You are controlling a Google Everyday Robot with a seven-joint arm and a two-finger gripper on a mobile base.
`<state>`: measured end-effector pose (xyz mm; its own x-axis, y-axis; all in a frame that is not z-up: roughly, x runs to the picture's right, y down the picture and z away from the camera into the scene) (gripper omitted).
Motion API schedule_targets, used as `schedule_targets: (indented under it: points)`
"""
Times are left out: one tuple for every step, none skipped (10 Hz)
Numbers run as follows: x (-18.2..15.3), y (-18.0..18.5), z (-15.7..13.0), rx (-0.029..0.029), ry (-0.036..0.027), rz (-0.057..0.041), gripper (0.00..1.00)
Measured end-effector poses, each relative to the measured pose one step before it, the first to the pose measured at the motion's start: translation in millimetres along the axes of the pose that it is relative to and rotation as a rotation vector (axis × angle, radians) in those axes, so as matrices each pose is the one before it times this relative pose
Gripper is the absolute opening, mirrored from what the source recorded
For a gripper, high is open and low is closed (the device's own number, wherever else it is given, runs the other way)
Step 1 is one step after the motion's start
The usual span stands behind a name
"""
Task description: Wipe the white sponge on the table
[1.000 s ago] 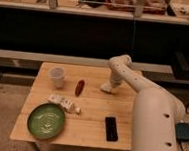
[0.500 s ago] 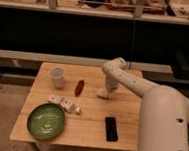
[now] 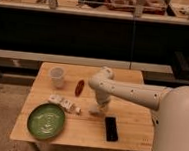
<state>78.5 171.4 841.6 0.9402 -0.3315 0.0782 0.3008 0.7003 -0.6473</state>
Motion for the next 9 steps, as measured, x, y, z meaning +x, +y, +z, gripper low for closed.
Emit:
schedule_targets:
  points:
    - [0.44, 13.89, 0.47, -0.00581, 0.02692, -0.00222, 0.03]
    - [5.08, 6.75, 0.84, -0.00257, 0.01019, 0.00828, 0.03]
    - [11.61, 5.89, 2.03, -0.00120, 0.00496, 0.01976, 0.03]
    - [16.69, 4.72, 1.45, 0.00128, -0.00047, 0.02672, 0.03]
    - [24.83, 5.59, 2.27, 0.00024, -0.00623, 0.03369, 0.03]
    - [20.83, 1.34, 2.78, -0.00265, -0.01177, 0.03209, 0.03]
    - [18.56, -0.48, 4.64, -0.00765, -0.01162, 0.02926, 0.03]
    - [25.49, -6.71, 6.24, -0.00728, -0.00731, 0.03575, 0.03]
    - [20.06, -8.79, 6.96, -0.01045, -0.00737, 0.03257, 0.03]
